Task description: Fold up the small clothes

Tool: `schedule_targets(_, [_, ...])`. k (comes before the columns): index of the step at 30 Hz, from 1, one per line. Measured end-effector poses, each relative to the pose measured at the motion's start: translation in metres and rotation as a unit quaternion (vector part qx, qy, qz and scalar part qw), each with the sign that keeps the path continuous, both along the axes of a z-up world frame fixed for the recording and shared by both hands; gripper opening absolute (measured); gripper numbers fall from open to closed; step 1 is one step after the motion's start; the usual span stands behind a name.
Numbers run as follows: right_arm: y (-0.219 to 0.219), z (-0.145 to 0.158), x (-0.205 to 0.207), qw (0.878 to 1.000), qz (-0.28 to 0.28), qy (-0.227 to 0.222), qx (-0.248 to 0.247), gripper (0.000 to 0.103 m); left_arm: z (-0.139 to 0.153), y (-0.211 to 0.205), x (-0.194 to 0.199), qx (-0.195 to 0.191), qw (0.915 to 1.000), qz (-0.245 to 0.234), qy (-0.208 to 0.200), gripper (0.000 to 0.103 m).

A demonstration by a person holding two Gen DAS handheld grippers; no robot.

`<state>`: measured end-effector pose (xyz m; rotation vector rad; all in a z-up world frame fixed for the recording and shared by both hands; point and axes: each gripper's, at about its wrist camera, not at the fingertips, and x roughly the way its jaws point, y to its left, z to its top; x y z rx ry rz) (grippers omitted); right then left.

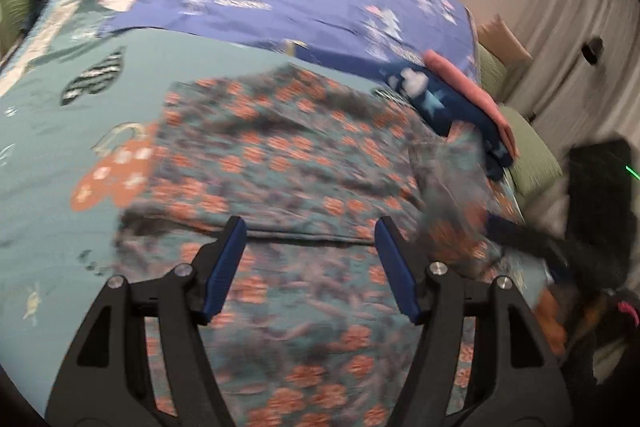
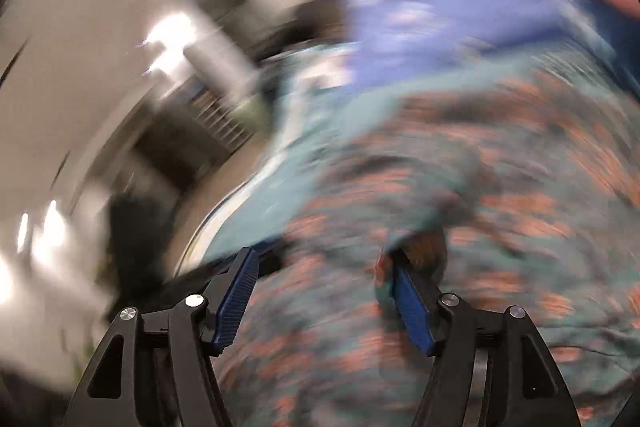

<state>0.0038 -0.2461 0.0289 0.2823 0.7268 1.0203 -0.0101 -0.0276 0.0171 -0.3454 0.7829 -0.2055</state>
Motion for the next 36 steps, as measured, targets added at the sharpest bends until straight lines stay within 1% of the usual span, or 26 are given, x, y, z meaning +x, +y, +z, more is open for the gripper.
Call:
schedule_targets(1, [0.004,0.007,-0.016,0.999,0.017,-0.033,-0.022,0.068,0.000,0.006,-0.001,-0.004,0.9999,0.010,0.000,0.067])
schedule_targets(3, [0.001,0.007,-0.028,0.998,0.014,-0.051,-0.047,0.068,-0.002,0.019,-0.005,-0.017,0.9995,0.026,0.000,0.067])
schedule_targets(5, [-0.016,-0.001,-0.031,0.997,-0.022,-0.037,-0.070,0.068,-0.005,0.023,-0.009,-0.026,0.9994,0.022,0.005,0.067])
schedule_targets(7, [-0.042,-0.015,-0.030,0.992,-0.085,-0.008,-0.094,0.068,-0.008,0.017,-0.013,-0.028,0.9996,0.002,0.011,0.067])
schedule_targets(10, [-0.080,-0.032,-0.033,0.977,-0.172,0.026,-0.121,0.068,-0.018,-0.003,-0.019,-0.028,0.9980,-0.048,0.030,0.067])
schedule_targets(12, [-0.104,-0.037,-0.040,0.970,-0.207,0.043,-0.123,0.068,-0.029,-0.021,-0.020,-0.035,0.9946,-0.081,0.054,0.068])
schedule_targets(13, [-0.113,-0.040,-0.043,0.966,-0.224,0.047,-0.125,0.068,-0.032,-0.029,-0.022,-0.032,0.9932,-0.093,0.062,0.067])
schedule_targets(14, [-0.120,-0.041,-0.045,0.962,-0.235,0.050,-0.127,0.068,-0.037,-0.039,-0.022,-0.022,0.9919,-0.106,0.068,0.067])
schedule_targets(17, [-0.136,-0.046,-0.046,0.956,-0.258,0.060,-0.126,0.068,-0.043,-0.059,-0.022,0.013,0.9901,-0.120,0.072,0.067])
schedule_targets(18, [-0.139,-0.047,-0.047,0.955,-0.261,0.062,-0.124,0.068,-0.042,-0.062,-0.022,0.014,0.9901,-0.124,0.066,0.063])
schedule_targets(20, [-0.140,-0.046,-0.046,0.954,-0.264,0.061,-0.125,0.068,-0.037,-0.064,-0.018,-0.002,0.9883,-0.138,0.065,0.016])
schedule_targets(21, [-0.138,-0.044,-0.045,0.954,-0.265,0.060,-0.126,0.068,-0.033,-0.065,-0.016,-0.012,0.9882,-0.140,0.062,0.010])
schedule_targets(22, [-0.138,-0.043,-0.045,0.954,-0.264,0.059,-0.126,0.068,-0.027,-0.063,-0.015,-0.017,0.9886,-0.140,0.054,0.008])
schedule_targets(24, [-0.136,-0.040,-0.047,0.955,-0.263,0.056,-0.125,0.068,-0.005,-0.065,-0.024,-0.028,0.9880,-0.151,0.012,0.007])
schedule_targets(25, [-0.133,-0.038,-0.047,0.956,-0.258,0.052,-0.127,0.068,0.006,-0.066,-0.031,-0.033,0.9855,-0.166,-0.007,0.007])
schedule_targets(27, [-0.125,-0.034,-0.049,0.958,-0.248,0.043,-0.136,0.068,0.028,-0.072,-0.052,-0.038,0.9747,-0.215,-0.045,0.007])
schedule_targets(29, [-0.120,-0.033,-0.051,0.958,-0.243,0.035,-0.149,0.069,0.041,-0.079,-0.072,-0.037,0.9611,-0.266,-0.064,0.007])
schedule_targets(30, [-0.118,-0.033,-0.052,0.957,-0.242,0.034,-0.157,0.069,0.042,-0.083,-0.079,-0.034,0.9563,-0.283,-0.064,0.007])
schedule_targets(31, [-0.116,-0.034,-0.052,0.957,-0.241,0.034,-0.160,0.069,0.040,-0.090,-0.089,-0.021,0.9505,-0.305,-0.057,0.007])
schedule_targets(32, [-0.115,-0.034,-0.054,0.957,-0.238,0.037,-0.161,0.069,0.035,-0.096,-0.098,0.002,0.9464,-0.320,-0.047,0.007])
schedule_targets(34, [-0.113,-0.033,-0.058,0.958,-0.231,0.039,-0.165,0.069,0.022,-0.105,-0.111,0.049,0.9398,-0.337,-0.033,0.008])
schedule_targets(36, [-0.111,-0.032,-0.063,0.957,-0.226,0.032,-0.176,0.069,0.003,-0.110,-0.123,0.099,0.9338,-0.344,-0.006,0.017])
